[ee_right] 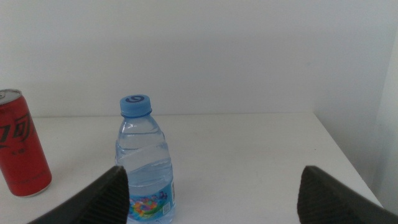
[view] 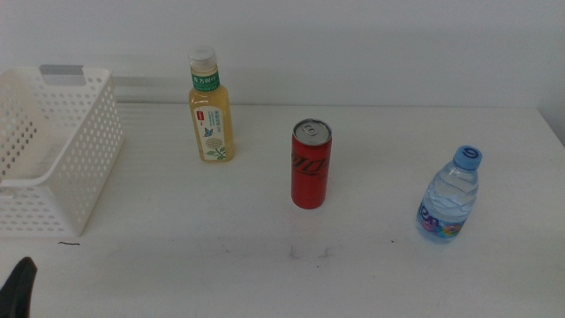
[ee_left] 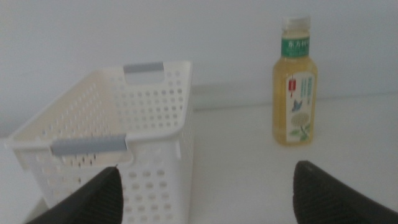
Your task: Use arms to grab the bottles and put them into the dustbin to the left of the table.
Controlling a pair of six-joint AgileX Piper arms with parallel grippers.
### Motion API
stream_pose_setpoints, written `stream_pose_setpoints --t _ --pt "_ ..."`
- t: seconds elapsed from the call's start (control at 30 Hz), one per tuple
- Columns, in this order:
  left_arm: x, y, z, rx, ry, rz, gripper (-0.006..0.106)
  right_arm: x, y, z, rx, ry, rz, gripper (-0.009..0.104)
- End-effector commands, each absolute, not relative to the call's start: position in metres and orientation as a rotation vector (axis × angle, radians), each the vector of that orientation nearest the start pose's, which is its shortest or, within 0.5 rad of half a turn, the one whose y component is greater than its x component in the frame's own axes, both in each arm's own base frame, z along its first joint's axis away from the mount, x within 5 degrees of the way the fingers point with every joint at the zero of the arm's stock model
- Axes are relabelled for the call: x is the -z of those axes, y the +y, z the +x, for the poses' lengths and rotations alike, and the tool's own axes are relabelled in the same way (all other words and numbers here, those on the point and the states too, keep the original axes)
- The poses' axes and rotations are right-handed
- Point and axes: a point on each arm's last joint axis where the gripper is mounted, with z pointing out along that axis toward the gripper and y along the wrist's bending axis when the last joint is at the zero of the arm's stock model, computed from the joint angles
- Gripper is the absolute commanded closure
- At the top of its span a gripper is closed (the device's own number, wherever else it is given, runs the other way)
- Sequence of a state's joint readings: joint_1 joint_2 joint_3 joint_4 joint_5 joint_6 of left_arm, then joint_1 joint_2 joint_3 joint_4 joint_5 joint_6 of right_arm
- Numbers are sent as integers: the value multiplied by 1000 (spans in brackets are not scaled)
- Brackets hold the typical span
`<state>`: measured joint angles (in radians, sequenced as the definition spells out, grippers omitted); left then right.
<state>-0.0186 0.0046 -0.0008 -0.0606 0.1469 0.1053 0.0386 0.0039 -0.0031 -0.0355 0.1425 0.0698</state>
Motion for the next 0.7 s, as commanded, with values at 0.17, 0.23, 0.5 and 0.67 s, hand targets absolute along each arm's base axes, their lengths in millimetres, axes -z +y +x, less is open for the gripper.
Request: stream_pose_setpoints --t 0.17,0.23,0.5,0.67 --pt "-216 -9 77 65 1518 118 7 -201 2 56 -47 1618 -6 2" --pt "-216 -18 91 123 1520 178 7 -201 2 56 -47 1618 -6 2" --pt "-194 -68 125 351 1555 411 7 -201 2 56 -47 1618 -6 2" --pt "-176 -84 135 374 1566 475 7 -201 2 56 -47 1618 -6 2"
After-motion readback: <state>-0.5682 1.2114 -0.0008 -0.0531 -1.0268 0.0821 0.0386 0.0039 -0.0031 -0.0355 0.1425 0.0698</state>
